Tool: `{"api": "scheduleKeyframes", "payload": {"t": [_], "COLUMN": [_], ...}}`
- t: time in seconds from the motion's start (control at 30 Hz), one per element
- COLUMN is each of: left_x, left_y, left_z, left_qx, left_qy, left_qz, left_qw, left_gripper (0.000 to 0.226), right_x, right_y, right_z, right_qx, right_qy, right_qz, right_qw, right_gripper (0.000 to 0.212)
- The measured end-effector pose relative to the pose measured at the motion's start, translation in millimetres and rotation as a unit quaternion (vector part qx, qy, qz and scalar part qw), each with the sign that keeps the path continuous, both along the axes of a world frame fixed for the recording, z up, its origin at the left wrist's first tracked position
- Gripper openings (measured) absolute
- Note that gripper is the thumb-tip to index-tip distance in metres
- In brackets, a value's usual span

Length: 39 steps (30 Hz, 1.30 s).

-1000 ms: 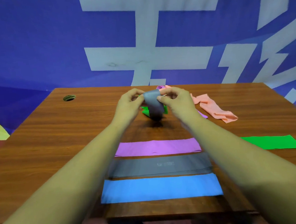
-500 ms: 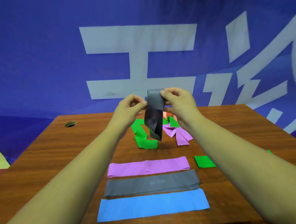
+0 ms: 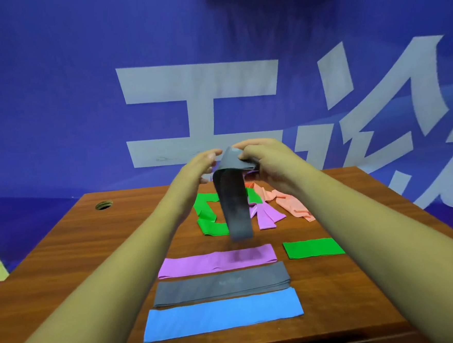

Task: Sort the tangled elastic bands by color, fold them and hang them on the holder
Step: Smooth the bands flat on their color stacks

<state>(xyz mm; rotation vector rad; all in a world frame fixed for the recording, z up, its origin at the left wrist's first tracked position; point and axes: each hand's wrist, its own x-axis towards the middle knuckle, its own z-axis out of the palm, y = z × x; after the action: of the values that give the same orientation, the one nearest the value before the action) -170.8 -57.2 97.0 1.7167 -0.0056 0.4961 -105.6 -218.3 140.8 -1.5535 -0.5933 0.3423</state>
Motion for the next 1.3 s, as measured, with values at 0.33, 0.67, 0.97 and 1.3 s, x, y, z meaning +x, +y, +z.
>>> {"api": "scheduleKeyframes", "payload": {"t": [0.33, 0.67, 0.97, 1.3], "left_x": [-20, -29, -42, -76], "left_y": [-9, 0, 22, 45], "left_z": [0, -12, -38, -63], "left_qx": [-0.043, 0.164, 0.256, 0.310], "left_qy": [0.059, 0.103, 0.154, 0.150], "left_qz": [-0.109, -0.092, -0.013, 0.007], "left_qw": [0.991, 0.977, 0.954, 0.939], "left_gripper": [0.017, 0.053, 0.037, 0.032], "right_x": [-10, -16, -9, -2], "right_y": [-22, -20, -27, -50], "right_z": [17, 13, 10, -62], "right_qx": [-0.086, -0.038, 0.016, -0.016], "right_qy": [-0.046, -0.034, -0.034, 0.012], "right_qz": [0.057, -0.032, -0.099, -0.150], "right_qw": [0.994, 0.998, 0.994, 0.988], "right_gripper": [0.033, 0.020, 0.022, 0.017]}}
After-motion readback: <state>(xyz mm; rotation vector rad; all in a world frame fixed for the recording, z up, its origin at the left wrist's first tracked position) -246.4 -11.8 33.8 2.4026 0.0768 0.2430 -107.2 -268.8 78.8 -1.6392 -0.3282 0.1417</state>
